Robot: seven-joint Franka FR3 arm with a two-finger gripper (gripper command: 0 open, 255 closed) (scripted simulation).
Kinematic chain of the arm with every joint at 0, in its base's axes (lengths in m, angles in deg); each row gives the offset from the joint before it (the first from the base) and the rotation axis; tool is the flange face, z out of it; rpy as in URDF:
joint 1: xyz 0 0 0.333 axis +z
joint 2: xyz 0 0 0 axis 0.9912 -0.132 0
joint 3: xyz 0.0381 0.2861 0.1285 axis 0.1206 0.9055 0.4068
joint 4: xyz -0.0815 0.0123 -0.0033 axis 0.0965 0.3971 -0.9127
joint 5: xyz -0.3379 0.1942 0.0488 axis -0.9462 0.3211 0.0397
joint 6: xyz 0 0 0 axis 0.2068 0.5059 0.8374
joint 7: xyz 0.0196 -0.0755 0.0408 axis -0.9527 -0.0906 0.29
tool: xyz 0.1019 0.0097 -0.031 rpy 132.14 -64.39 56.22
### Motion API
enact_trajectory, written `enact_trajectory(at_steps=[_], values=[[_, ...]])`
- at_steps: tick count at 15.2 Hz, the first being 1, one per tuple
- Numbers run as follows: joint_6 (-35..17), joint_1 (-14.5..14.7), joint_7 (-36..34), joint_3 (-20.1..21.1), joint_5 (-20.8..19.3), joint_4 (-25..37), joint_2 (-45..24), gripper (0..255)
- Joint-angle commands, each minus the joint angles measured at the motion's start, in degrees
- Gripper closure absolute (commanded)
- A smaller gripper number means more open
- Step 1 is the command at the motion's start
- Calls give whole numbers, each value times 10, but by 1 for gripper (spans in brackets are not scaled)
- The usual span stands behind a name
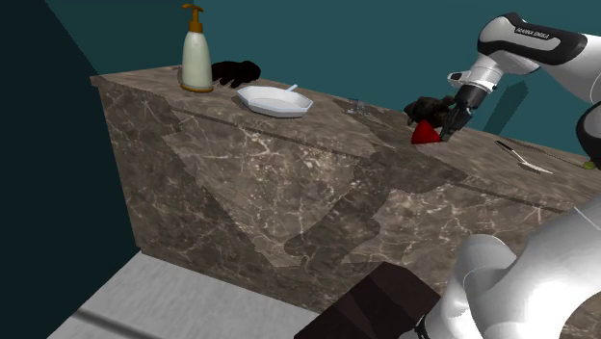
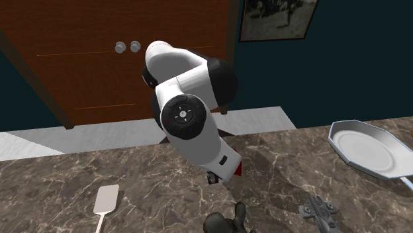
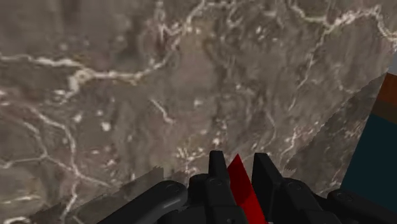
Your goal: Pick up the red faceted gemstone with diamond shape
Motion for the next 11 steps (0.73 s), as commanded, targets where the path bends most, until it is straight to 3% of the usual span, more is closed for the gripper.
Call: enact_trajectory(at_steps=[1,6,9,11], values=[[16,9,1,-9,7,21,-8,255],[58,46,10,-54,27,82,-36,255],[85,84,18,-101,41,122,-54,255],[86,87,17,-104,41,124,-54,255]])
